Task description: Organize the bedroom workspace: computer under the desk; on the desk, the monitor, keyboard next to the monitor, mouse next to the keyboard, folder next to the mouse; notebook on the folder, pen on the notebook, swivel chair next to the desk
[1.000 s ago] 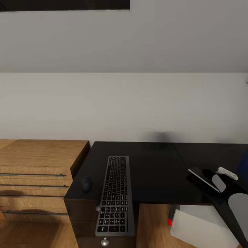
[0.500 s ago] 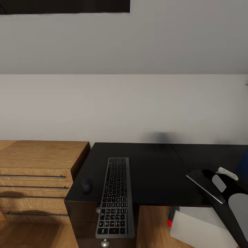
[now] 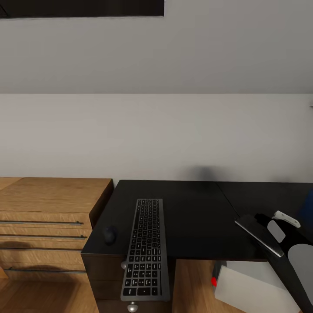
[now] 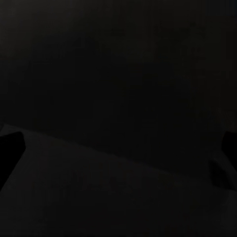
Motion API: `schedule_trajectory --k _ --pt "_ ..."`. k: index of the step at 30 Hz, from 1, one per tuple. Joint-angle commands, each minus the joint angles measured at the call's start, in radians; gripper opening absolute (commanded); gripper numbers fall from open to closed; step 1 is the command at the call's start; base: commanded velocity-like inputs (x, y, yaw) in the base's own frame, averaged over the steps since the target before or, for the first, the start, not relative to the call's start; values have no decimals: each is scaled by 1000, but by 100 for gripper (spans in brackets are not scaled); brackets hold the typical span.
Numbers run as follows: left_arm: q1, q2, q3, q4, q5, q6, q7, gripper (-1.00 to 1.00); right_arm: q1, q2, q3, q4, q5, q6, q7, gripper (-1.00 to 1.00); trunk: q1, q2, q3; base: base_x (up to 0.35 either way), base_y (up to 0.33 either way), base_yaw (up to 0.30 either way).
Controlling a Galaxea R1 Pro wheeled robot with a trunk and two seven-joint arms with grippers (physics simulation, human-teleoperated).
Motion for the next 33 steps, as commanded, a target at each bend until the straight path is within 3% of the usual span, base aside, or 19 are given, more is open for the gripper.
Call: schedule_trajectory --k 1,12,33 --pt "-1 1 -4 0 10 -9 5 100 0 0 1 -2 -9 5 -5 100 0 0 -1 0 0 0" --pt "-1 -10 -4 7 11 -9 5 100 0 0 1 -3 -9 5 -6 100 0 0 -1 119 0 0" --pt "-1 -13 -3 8 12 -9 6 100 0 1 1 0 -10 18 -10 100 0 0 -1 7 0 0"
